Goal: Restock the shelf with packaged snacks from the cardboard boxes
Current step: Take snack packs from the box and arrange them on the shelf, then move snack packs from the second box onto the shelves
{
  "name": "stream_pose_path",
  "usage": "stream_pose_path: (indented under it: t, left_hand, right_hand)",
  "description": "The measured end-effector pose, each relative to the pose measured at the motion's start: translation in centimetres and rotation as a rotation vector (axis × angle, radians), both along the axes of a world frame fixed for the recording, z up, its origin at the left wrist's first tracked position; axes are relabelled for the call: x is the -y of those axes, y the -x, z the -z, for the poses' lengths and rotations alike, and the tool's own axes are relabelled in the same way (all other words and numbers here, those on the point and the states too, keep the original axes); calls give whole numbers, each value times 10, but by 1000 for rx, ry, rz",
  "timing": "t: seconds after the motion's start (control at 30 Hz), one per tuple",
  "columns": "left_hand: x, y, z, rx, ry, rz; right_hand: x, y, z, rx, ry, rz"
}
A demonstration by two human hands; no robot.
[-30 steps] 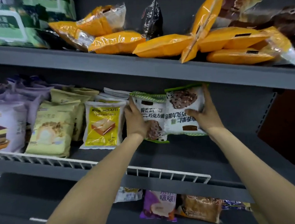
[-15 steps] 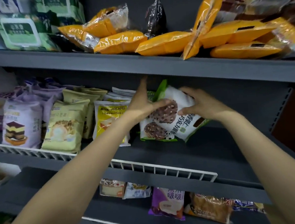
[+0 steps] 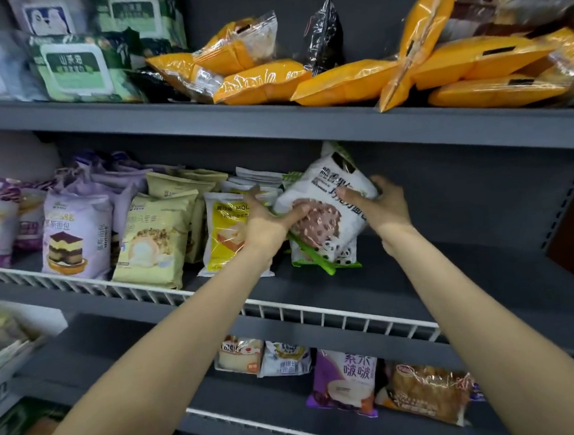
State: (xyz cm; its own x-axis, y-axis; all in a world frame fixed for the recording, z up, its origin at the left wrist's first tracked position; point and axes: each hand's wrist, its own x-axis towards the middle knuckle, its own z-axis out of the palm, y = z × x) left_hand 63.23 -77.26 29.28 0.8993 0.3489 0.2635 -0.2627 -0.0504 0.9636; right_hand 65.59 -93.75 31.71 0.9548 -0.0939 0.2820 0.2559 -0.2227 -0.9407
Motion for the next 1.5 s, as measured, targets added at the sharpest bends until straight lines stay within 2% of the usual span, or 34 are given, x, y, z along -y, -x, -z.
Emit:
stream_pose_path:
  t: [0.07, 0.13, 0.23, 0.33, 0.4, 0.5, 0.6, 0.73, 0.8, 0.93, 1.13, 1.23, 1.5]
  left_hand:
    - [-8, -1, 2, 17, -399, -101]
    - [-11, -1, -2, 19, -618, -132]
    - [-6, -9, -5, -125, -636, -51]
    - [-1, -15, 11, -339, -777, -6]
    - [2, -15, 22, -364, -792, -9]
    - [-1, -14, 25, -341, -793, -11]
    - [-13, -8, 21, -317, -877, -45]
    - [-45, 11, 12, -197, -837, -160]
    - [-69, 27, 10, -157, -846, -227]
    - [-140, 71, 14, -121, -899, -376]
    - [-296, 167, 38, -260, -950, -471]
    - [-375, 213, 56, -392, -944, -473]
    - [-545, 281, 126, -635, -843, -723]
  right_hand:
    - [0, -5, -8, 131, 283, 20]
    - [-8, -9, -15, 219, 477, 17]
    - [-24, -17, -11, 264, 712, 51]
    - [-35, -14, 9, 199, 1057, 121]
    - [-36, -11, 23, 170, 1142, 137]
    - [-36, -9, 31, 259, 1178, 115]
    - [-42, -4, 26, 376, 1188, 87]
    - [-72, 13, 23, 569, 955, -28]
    - [-98, 27, 19, 563, 874, -78]
    - [-172, 56, 19, 502, 848, -252]
    - [-326, 127, 44, 469, 806, -506]
    - [-405, 162, 62, 449, 826, -621]
    - [-602, 198, 138, 308, 870, -871]
